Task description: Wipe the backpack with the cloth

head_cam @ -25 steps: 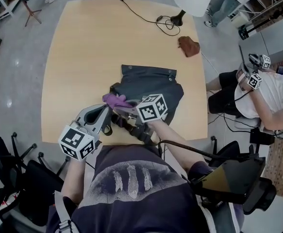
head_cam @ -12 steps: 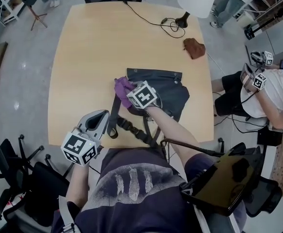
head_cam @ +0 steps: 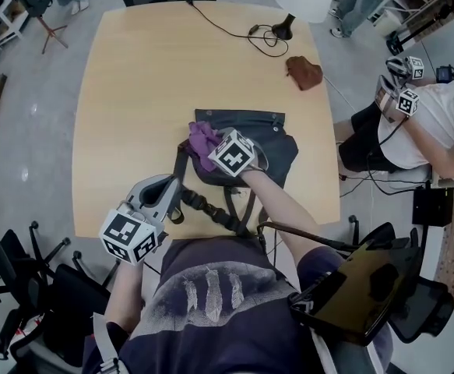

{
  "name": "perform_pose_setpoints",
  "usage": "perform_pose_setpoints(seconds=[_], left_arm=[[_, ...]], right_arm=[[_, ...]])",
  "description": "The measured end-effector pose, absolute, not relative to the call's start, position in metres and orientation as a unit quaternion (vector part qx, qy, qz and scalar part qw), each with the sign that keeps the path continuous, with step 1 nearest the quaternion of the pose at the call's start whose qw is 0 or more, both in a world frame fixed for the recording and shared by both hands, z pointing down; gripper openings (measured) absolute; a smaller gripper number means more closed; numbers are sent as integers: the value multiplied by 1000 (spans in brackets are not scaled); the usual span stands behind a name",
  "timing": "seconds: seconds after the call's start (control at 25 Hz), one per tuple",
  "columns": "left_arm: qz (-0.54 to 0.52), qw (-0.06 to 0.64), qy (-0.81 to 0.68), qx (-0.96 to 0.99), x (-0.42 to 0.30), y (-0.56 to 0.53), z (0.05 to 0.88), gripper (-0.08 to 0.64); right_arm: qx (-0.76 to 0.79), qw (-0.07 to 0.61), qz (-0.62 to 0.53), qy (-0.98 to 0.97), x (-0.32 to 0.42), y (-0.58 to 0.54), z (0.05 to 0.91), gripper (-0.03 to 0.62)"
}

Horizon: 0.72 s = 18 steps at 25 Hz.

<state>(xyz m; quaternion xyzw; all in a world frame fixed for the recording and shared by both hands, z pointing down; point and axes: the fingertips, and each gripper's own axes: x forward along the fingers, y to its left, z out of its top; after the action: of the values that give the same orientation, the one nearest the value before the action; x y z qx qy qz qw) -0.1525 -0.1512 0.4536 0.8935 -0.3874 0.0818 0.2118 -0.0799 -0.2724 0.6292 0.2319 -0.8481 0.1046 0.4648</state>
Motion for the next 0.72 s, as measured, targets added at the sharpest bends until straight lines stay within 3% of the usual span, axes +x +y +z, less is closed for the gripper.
perform_pose_setpoints(seconds=[0.72], left_arm=[[91, 209, -368, 901, -130, -154, 450, 6]], right_arm=[[308, 512, 98, -796, 63, -292, 632, 32]])
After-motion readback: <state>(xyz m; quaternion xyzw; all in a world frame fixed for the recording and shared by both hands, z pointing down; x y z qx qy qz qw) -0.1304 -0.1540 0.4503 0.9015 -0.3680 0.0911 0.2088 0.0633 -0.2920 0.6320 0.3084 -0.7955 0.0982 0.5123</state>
